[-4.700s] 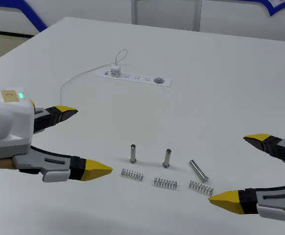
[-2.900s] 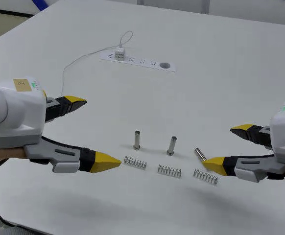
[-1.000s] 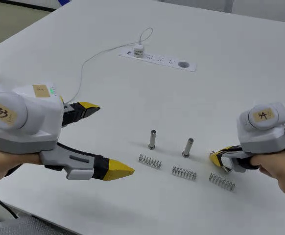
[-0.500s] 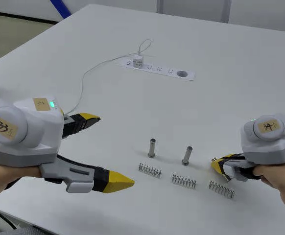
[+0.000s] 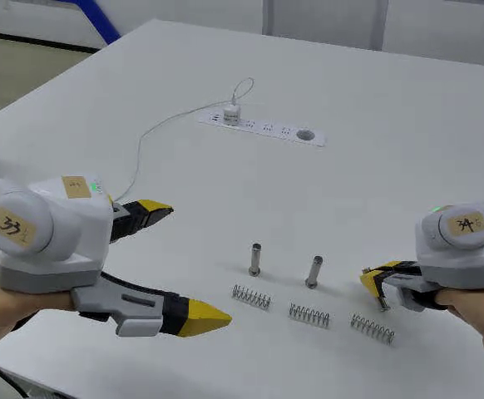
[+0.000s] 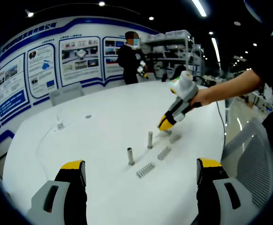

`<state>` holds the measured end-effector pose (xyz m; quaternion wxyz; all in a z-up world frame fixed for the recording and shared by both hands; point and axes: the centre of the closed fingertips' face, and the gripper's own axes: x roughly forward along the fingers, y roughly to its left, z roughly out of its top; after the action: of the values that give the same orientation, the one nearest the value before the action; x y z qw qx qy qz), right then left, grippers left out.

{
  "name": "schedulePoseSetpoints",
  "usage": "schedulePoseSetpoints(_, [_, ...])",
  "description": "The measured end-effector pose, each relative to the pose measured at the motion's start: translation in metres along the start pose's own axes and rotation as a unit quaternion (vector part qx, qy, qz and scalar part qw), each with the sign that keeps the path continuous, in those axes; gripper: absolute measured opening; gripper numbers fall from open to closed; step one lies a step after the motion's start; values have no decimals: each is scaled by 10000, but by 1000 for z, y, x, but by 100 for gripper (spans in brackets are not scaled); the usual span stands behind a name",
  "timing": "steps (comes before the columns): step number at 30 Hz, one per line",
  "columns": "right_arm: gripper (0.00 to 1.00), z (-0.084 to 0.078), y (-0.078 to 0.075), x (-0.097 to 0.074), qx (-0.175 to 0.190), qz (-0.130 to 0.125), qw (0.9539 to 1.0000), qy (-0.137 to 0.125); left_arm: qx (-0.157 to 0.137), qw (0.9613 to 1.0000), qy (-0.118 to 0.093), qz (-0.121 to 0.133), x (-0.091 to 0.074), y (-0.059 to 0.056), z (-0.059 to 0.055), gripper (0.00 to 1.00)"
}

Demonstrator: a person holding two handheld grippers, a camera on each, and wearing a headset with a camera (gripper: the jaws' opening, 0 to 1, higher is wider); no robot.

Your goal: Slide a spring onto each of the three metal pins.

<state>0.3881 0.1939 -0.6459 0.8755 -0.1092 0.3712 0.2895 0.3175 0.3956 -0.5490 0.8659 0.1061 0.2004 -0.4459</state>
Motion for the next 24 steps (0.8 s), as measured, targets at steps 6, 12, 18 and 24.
schedulePoseSetpoints(6, [7, 2, 1, -5, -25, -9, 9999, -150, -17, 9999, -71, 90, -4, 1, 4, 100])
schedulePoseSetpoints(12, [7, 5, 2, -12, -118, -1, 9995, -306, 23, 9999, -51, 107, -6, -1, 5, 100])
schedulePoseSetpoints(18, [7, 4, 2, -15, -97, -38, 9991, -420, 16, 9999, -71, 131, -7, -2, 7, 100])
schedulePoseSetpoints(24, [7, 4, 0, -17, -79, -99, 9981, -602, 7, 9998, -68, 159, -8, -3, 7, 100])
